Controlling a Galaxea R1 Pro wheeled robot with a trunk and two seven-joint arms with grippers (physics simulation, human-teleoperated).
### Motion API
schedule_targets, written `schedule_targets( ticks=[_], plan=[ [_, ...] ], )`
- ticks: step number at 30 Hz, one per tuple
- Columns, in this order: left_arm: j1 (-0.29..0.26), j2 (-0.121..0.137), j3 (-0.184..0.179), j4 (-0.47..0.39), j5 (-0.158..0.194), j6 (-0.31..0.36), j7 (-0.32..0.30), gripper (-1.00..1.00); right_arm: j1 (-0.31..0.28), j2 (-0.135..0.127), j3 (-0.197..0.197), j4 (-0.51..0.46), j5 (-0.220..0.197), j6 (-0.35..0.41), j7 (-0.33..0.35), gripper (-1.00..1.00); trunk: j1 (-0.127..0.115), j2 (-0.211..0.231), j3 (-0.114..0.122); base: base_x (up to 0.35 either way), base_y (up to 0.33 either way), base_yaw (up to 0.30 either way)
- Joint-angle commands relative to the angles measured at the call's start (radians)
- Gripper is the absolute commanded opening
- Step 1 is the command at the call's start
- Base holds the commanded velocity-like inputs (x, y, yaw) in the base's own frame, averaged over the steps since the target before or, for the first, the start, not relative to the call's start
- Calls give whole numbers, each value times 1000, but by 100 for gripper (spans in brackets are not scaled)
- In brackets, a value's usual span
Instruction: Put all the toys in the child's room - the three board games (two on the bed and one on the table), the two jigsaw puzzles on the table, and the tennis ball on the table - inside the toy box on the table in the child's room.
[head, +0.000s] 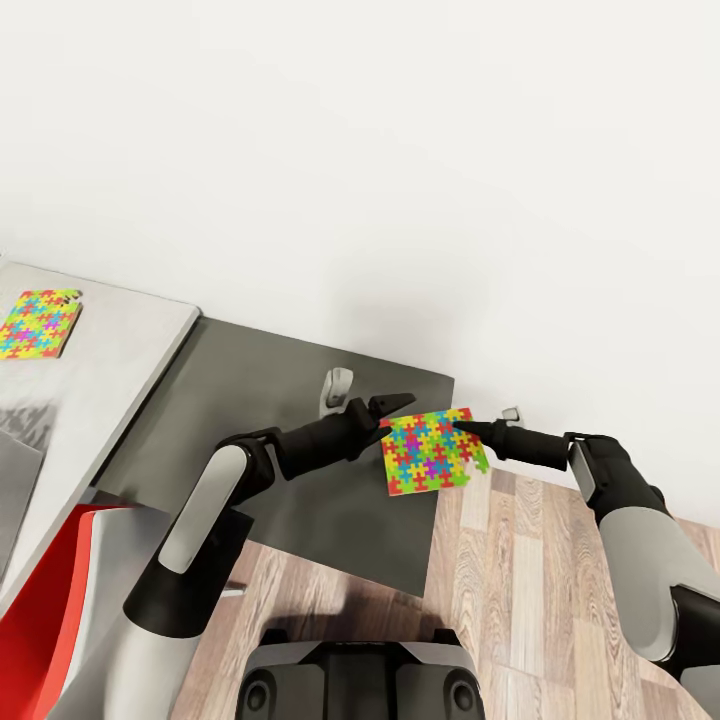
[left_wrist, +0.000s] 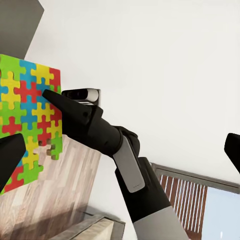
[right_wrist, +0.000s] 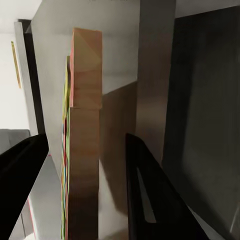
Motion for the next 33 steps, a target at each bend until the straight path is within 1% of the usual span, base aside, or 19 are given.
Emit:
schedule_targets(
  ticks=[1,14,19,24,33],
  plan=[
    [-1,0,1,-1,11,1,10,100,-1,0,-5,0,11,6,7,-100,1,-2,-1,0,0,0],
    [1,0,1,-1,10,1,12,100,2,-5,-5,-8,11,8,12,-100,1,-2,-1,0,0,0],
    [2,0,1,-1,11,1,19,100,5,-5,-5,-22,11,8,13,-100,1,-2,-1,0,0,0],
    [6,0,1,-2,15,1,41,100,7,-6,-5,-42,11,10,14,-100,1,-2,-1,0,0,0],
    [15,8,10,-6,20,0,32,100,18,-6,-6,-82,11,13,15,-100,1,-2,-1,0,0,0]
  ],
)
